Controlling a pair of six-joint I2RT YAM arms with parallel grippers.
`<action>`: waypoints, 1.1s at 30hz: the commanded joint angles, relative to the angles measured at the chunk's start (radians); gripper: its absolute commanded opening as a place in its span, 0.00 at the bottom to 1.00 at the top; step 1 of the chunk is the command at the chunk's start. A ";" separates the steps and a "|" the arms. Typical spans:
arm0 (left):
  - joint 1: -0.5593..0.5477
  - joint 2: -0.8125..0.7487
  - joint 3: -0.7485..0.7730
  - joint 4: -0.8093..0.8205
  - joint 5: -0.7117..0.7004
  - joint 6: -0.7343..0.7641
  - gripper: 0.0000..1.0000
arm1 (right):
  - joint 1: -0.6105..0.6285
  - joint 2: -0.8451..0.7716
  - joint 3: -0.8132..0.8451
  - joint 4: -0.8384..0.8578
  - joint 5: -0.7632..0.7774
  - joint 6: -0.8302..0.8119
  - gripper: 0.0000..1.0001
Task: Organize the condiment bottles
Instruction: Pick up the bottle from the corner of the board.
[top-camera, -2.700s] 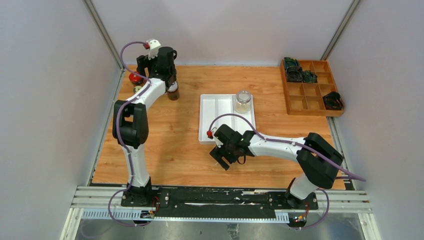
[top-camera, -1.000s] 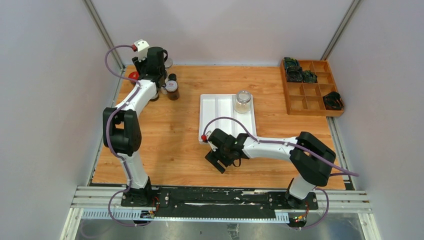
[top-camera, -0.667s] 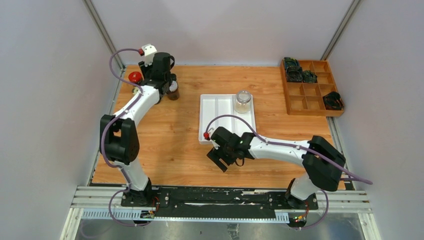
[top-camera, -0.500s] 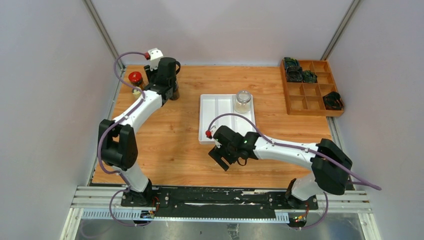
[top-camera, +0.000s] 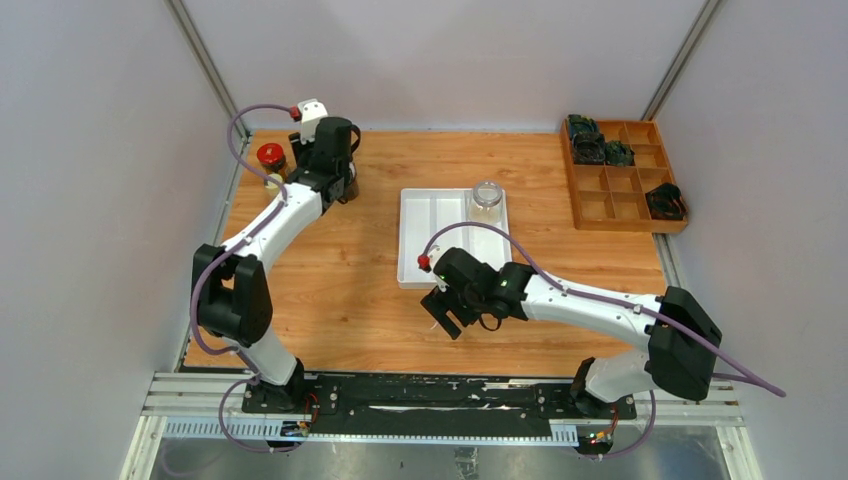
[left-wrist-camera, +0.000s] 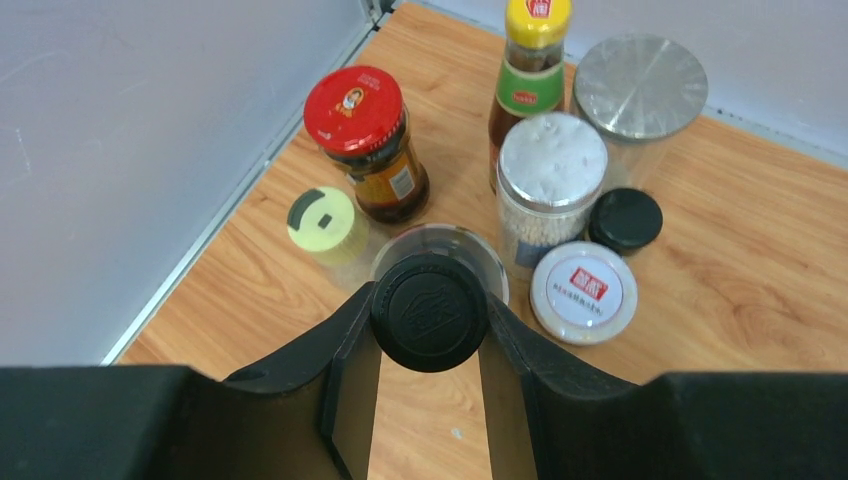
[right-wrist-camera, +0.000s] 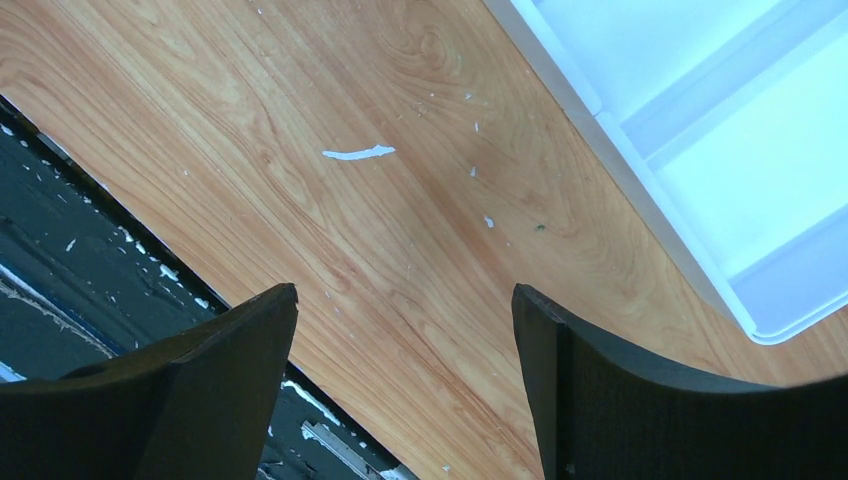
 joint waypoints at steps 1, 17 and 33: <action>0.057 0.065 0.072 -0.042 0.037 0.010 0.05 | 0.017 -0.010 -0.010 -0.026 -0.003 0.038 0.84; 0.142 0.160 0.158 -0.024 0.087 -0.004 0.27 | 0.026 0.060 -0.019 -0.006 -0.021 0.051 0.84; 0.179 0.198 0.166 0.015 0.100 0.017 0.73 | 0.041 0.126 -0.013 0.025 -0.041 0.057 0.84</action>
